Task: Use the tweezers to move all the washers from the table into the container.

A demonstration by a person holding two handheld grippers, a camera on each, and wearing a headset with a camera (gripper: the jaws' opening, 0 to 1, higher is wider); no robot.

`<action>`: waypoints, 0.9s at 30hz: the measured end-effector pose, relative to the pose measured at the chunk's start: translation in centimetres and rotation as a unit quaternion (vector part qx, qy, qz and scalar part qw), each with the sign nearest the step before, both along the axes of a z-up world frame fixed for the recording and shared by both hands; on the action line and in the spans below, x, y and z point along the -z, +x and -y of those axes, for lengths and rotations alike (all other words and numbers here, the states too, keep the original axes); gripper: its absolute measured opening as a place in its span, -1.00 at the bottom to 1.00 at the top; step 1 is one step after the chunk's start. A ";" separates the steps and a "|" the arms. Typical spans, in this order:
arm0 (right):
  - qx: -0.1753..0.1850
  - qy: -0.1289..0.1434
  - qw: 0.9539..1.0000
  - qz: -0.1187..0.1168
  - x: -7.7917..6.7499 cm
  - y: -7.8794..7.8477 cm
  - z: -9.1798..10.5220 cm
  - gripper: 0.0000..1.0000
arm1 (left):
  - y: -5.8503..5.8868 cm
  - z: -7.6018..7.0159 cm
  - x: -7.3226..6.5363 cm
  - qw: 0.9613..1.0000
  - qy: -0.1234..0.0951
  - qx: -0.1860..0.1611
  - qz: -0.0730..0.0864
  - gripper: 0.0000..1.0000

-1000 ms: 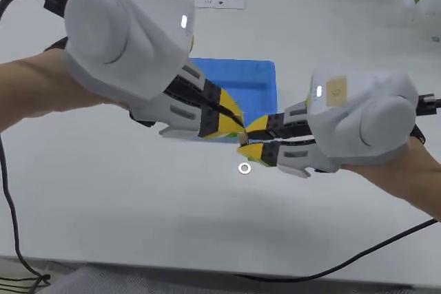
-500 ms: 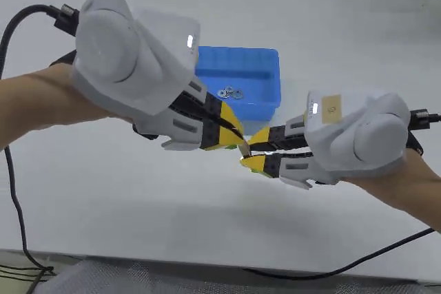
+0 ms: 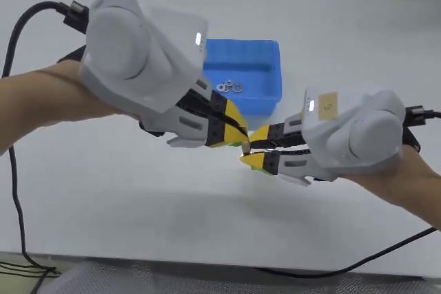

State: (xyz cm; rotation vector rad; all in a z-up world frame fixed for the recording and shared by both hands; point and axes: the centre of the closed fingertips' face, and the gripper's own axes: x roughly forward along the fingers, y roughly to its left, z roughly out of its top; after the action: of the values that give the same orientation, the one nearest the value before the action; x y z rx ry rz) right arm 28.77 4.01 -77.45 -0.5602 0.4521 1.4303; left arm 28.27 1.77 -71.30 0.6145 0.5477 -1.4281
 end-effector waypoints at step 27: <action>0.000 -0.001 1.000 -0.009 0.9 0.0 0.0 -0.80 | -0.1 0.3 0.9 1.000 0.017 0.005 -0.006 -0.88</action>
State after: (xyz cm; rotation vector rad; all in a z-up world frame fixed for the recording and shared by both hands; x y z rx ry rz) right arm 28.76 4.01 -78.35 -0.5488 0.4674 1.4368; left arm 28.21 1.48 -72.15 0.6372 0.5806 -1.4342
